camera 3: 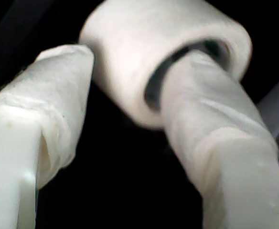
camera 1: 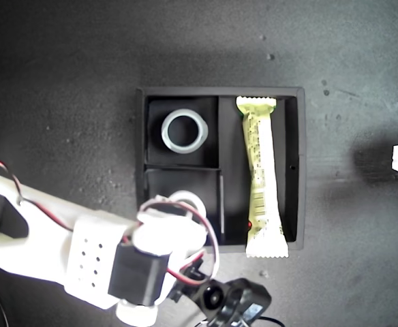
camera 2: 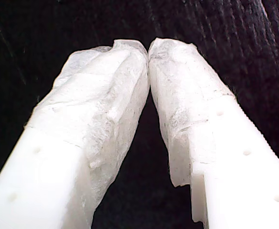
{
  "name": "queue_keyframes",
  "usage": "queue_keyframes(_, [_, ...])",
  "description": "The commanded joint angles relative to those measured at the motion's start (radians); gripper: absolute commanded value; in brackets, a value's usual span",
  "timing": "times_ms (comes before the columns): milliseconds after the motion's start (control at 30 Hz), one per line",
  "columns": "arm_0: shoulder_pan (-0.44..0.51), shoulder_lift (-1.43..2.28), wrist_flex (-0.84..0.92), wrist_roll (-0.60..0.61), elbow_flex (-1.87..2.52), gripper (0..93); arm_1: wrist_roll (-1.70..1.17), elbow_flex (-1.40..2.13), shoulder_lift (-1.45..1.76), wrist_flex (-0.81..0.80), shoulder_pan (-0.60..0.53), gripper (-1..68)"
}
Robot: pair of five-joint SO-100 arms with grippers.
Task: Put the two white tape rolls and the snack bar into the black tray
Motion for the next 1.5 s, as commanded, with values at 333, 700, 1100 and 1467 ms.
queue_keyframes(333, [-0.011, 0.816, 0.015, 0.008, 0.693, 15.5, 0.100, 0.109, 0.011, -0.008, 0.011, -0.3])
queue_keyframes(700, [-0.149, 1.805, -0.403, -0.080, 2.132, 2.8, 0.357, 0.135, 0.011, 0.253, 0.097, -0.3])
queue_keyframes(1100, [-0.166, 2.586, -0.508, -0.061, 2.773, 0.1, 0.353, 0.137, 0.003, 0.383, 0.061, -0.3])
queue_keyframes(1467, [-0.186, 2.668, -0.459, -0.127, 2.921, 0.1, 0.302, 0.137, -0.002, 0.385, 0.075, -0.2])
